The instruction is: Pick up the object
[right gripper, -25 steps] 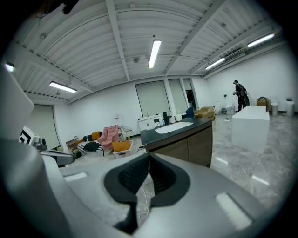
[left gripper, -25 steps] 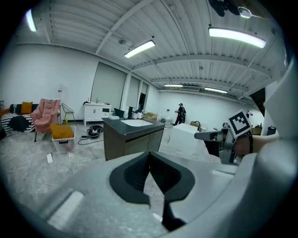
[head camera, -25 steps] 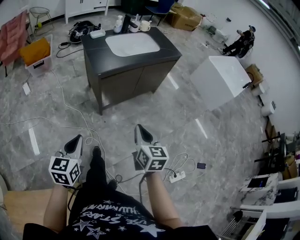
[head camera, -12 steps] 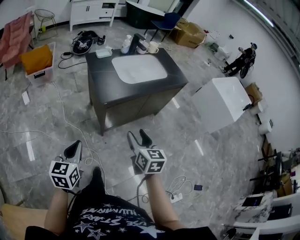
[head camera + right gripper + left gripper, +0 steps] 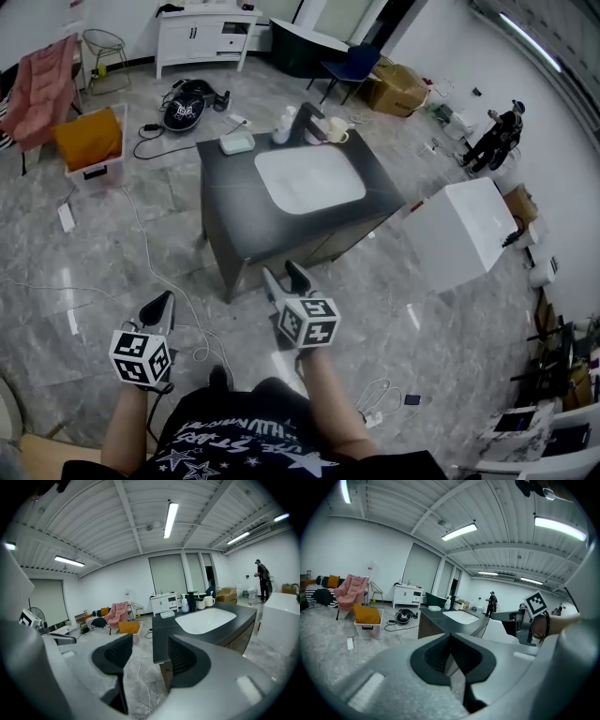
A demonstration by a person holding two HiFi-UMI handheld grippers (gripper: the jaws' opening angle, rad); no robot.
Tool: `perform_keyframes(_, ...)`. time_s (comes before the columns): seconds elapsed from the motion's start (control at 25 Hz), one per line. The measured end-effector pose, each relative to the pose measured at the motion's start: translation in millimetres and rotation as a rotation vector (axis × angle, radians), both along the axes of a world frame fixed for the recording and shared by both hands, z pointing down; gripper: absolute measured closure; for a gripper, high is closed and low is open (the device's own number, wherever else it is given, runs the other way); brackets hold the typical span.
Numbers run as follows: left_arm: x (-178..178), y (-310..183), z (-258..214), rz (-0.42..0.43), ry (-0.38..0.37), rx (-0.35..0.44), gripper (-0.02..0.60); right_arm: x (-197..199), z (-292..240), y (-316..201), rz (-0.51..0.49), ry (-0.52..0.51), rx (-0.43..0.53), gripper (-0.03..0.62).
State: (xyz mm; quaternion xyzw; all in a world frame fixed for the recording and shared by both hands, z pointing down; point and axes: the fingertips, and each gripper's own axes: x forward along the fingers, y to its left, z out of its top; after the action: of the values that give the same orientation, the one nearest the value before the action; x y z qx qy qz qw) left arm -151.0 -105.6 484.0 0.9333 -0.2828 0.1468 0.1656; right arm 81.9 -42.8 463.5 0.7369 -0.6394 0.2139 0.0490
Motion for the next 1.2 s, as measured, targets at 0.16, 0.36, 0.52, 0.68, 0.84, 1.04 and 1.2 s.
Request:
perform_keyframes(0.16, -8.0, -17.0, 2.4, -0.016, -0.004, -0.015, 0.572, 3.1, 5.0, -21.1, -0.004, -0.002, -0.024, 0.352)
perform_keyframes(0.36, -6.9, -38.9, 10.4, -0.055, -0.015, -0.032, 0.572, 23.9, 13.1, -50.6, -0.006, -0.015, -0.037, 0.352)
perform_keyframes(0.52, 4.3, -61.7, 16.0, -0.091, -0.032, -0.036, 0.572, 49.3, 20.0, -83.3, -0.015, -0.023, -0.038, 0.352)
perform_keyframes(0.68, 28.0, -88.7, 13.3, -0.116, -0.055, -0.030, 0.572, 85.8, 25.6, -121.8, -0.019, -0.028, -0.051, 0.352)
perform_keyframes(0.84, 60.1, -126.5, 12.2, -0.150, -0.069, -0.031, 0.572, 124.0, 32.9, -169.2, -0.031, -0.048, -0.060, 0.352)
perform_keyframes(1.04, 103.9, -157.6, 8.9, -0.185, -0.100, -0.030, 0.572, 165.9, 47.2, -220.2, -0.077, -0.072, -0.094, 0.352)
perform_keyframes(1.2, 128.6, -190.2, 13.7, -0.227, -0.108, -0.041, 0.572, 190.0, 54.1, -269.7, -0.115, -0.077, -0.101, 0.352)
